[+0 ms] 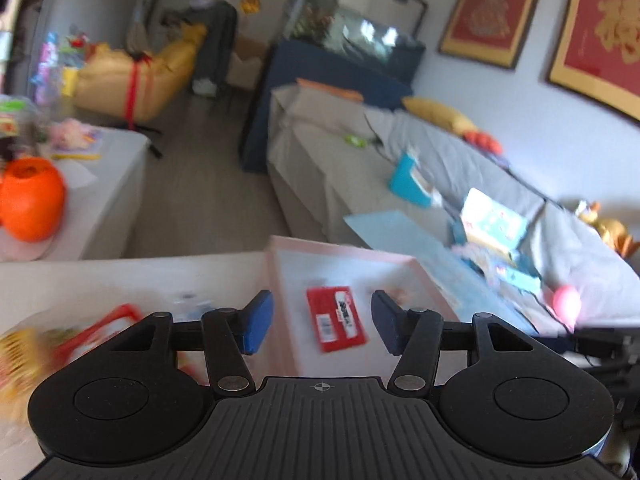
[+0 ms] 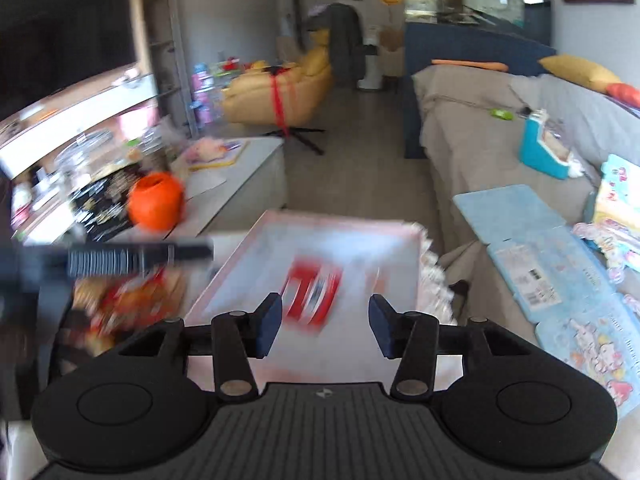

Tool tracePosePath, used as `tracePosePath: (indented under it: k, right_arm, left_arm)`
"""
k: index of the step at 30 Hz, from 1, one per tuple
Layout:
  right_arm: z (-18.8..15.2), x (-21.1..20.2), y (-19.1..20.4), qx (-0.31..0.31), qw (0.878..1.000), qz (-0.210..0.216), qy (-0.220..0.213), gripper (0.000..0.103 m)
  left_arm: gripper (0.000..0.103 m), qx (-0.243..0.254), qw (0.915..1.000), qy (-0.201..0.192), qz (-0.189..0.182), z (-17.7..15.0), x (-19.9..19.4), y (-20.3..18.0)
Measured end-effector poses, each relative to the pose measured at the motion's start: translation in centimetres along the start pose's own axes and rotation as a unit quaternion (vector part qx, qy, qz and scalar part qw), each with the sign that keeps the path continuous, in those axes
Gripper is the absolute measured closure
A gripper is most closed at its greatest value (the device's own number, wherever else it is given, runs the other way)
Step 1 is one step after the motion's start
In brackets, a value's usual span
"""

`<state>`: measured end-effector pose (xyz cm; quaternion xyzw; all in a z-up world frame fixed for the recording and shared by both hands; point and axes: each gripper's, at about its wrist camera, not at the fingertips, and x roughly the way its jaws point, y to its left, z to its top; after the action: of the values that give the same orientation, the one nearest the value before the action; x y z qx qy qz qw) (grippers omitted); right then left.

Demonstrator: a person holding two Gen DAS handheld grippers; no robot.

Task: Organize snacks
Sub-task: 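Release the red packet into the box with the left gripper while the right gripper drops the snack in, then grasp the yellow bun pack with the left gripper while the right gripper grasps the wafer bar pack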

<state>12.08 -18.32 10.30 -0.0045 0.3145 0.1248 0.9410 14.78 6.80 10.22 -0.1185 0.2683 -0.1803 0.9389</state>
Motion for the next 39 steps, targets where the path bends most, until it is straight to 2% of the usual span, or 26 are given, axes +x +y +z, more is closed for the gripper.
tracePosePath:
  k: [2,4,7,11,15,18,21,23,24,29,31,34,37,39]
  right_arm:
    - [-1.8,0.0,0.8,-0.008,1.000,0.016,0.015,0.054]
    - [-3.0,1.0,2.0,-0.005,0.998,0.052,0.040,0.054]
    - [-3.7,3.4,4.4,0.014,0.992,0.107,0.068,0.054]
    - [-3.8,7.6,8.8,0.035,0.986,0.141,0.087,0.054]
    - [-3.9,10.6,12.7,0.007,0.992,0.099,0.084,0.053]
    - [-4.4,10.8,13.4,0.022,0.992,0.097,0.082,0.054]
    - [-4.7,9.4,13.3,0.005,0.986,0.130,0.100,0.061]
    - [-5.4,8.1,13.3,-0.018,0.985,0.136,0.106,0.067]
    - [-5.8,7.5,13.3,-0.032,0.985,0.135,0.106,0.072]
    - [-7.4,4.0,11.9,-0.073,0.990,0.087,0.079,0.079]
    - [-7.9,2.9,11.3,-0.083,0.992,0.071,0.067,0.081]
    - [-8.7,2.2,10.5,-0.089,0.993,0.049,0.062,0.081]
    - [-9.4,2.1,9.6,-0.075,0.993,0.061,0.074,0.080]
    - [-10.2,2.0,9.2,-0.069,0.992,0.066,0.078,0.071]
  left_arm:
    - [0.044,0.008,0.9989,-0.018,0.043,-1.6,-2.4,1.0]
    - [0.044,-0.003,0.9961,-0.028,0.083,-3.2,-4.4,2.4]
    - [0.044,-0.037,0.9928,-0.039,0.107,-5.0,-7.6,4.1]
    - [0.044,-0.072,0.9861,-0.045,0.143,-6.3,-10.9,6.8]
    - [0.044,-0.101,0.9807,-0.028,0.165,-6.9,-11.8,9.2]
    - [0.044,-0.114,0.9806,-0.019,0.158,-7.3,-11.4,9.8]
    - [0.044,-0.115,0.9813,-0.017,0.153,-7.4,-10.4,9.3]
    - [0.044,-0.106,0.9817,-0.026,0.156,-7.9,-10.2,8.8]
    - [0.044,-0.100,0.9813,-0.035,0.160,-7.8,-10.2,8.5]
    - [0.044,-0.095,0.9741,-0.059,0.197,-5.6,-9.6,9.4]
    - [0.044,-0.091,0.9713,-0.042,0.216,-4.0,-8.2,10.4]
    - [0.044,-0.095,0.9702,-0.011,0.223,-2.6,-5.6,11.9]
    - [0.040,-0.095,0.9715,0.019,0.216,-2.6,-3.4,12.9]
    - [0.036,-0.088,0.9727,0.020,0.214,-3.0,-2.7,13.2]
